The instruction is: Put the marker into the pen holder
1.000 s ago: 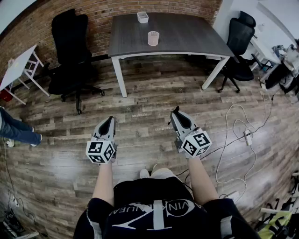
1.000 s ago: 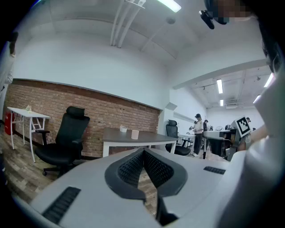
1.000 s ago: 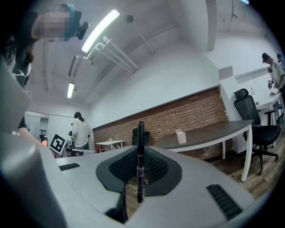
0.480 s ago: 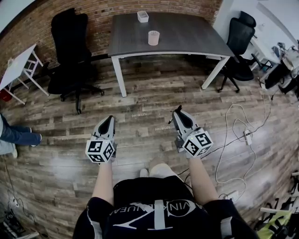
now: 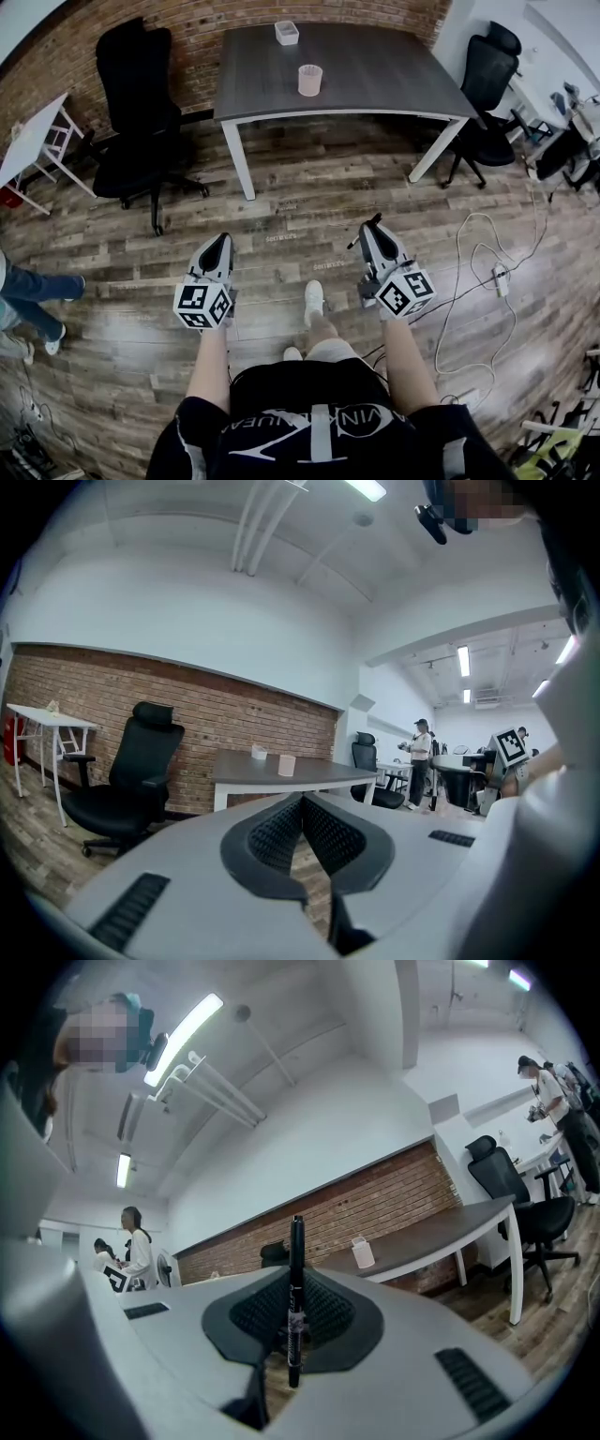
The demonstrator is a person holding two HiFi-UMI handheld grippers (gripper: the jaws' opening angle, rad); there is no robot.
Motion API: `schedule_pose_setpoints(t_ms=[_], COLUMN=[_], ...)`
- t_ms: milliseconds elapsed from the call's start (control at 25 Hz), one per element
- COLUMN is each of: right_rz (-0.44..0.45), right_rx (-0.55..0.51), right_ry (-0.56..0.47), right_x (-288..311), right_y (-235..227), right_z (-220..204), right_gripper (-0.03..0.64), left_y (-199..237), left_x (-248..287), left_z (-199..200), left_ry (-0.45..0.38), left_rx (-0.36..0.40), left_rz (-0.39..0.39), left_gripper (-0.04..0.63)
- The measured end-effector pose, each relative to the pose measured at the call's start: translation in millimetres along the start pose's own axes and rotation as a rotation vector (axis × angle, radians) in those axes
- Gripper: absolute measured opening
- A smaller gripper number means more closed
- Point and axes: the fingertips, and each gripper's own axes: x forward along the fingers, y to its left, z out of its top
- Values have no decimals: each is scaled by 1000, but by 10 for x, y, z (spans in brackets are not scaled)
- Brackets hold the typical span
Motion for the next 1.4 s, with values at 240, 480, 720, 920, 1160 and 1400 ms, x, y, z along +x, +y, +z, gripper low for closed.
schedule_pose_setpoints(t_ms=[240,480,720,920,1160,1400], right_rz=[13,31,40,55,86,110], right_rx=[25,35,49,64,72,81], right_ry=[4,39,68,78,82,85], right_x=[597,1165,1590,1912,2294,2549], right_y=[-362,-740,-1076,-1336,-1555,-1782], right_z=[78,163,217,238,281,311], right_gripper=[50,49,49,50,49,49], left_y=[232,391,484,563,728,830], left_x=[594,1234,1743,2090,2411,2679], left_z=[143,316,360,379,426,439], left_ry=[6,3,18,23,20,8], left_rx=[4,-1,-18,-23,-24,-38], left_rz=[13,22,30,46,83,121], left_gripper=[17,17,17,17,17,17])
